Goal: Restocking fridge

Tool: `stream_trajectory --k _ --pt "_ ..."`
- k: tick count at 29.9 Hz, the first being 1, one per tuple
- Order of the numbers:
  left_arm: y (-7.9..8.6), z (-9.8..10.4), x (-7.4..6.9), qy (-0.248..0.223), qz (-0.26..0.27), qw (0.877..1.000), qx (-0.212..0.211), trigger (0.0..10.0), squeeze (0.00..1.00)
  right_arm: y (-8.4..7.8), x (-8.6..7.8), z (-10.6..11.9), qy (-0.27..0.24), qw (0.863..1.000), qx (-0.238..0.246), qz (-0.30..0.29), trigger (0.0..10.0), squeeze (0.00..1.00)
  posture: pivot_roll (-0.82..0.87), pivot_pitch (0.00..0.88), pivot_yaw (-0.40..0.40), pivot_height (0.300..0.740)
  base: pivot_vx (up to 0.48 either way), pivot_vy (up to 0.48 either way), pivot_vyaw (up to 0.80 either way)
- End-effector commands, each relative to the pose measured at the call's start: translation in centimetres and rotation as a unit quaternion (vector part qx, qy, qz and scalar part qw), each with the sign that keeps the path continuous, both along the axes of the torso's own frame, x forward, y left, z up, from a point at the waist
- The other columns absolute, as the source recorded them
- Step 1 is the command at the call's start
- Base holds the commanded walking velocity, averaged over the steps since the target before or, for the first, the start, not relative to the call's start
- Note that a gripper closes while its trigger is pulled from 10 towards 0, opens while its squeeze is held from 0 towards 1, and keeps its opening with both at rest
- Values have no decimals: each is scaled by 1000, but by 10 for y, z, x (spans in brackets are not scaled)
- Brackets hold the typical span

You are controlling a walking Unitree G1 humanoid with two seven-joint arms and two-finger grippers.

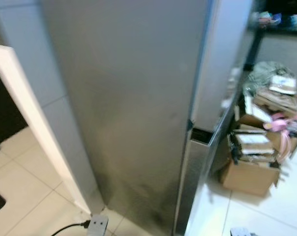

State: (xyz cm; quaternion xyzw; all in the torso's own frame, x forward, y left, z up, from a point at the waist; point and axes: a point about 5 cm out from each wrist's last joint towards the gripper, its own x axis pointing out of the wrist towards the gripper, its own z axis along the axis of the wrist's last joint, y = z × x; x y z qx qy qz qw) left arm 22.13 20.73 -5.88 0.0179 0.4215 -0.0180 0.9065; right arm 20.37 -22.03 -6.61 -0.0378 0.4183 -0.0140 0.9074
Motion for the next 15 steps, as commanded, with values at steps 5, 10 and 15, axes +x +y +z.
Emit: stream_trajectory --k 5,10,15 --pt "1 -1 -2 2 -9 1000 7 10000 0 -1 -3 -2 6 1000 0 -5 10000 0 -48 86 56 740 0 0 -800" --pt "0 0 0 -2 -12 1000 8 10000 0 0 -3 -1 5 1000 0 -6 10000 0 -49 86 58 740 0 0 -800" --pt "0 1 1 -7 -12 1000 9 10000 0 0 -2 -1 4 1000 -1 -6 10000 0 -48 86 57 740 0 0 -800"
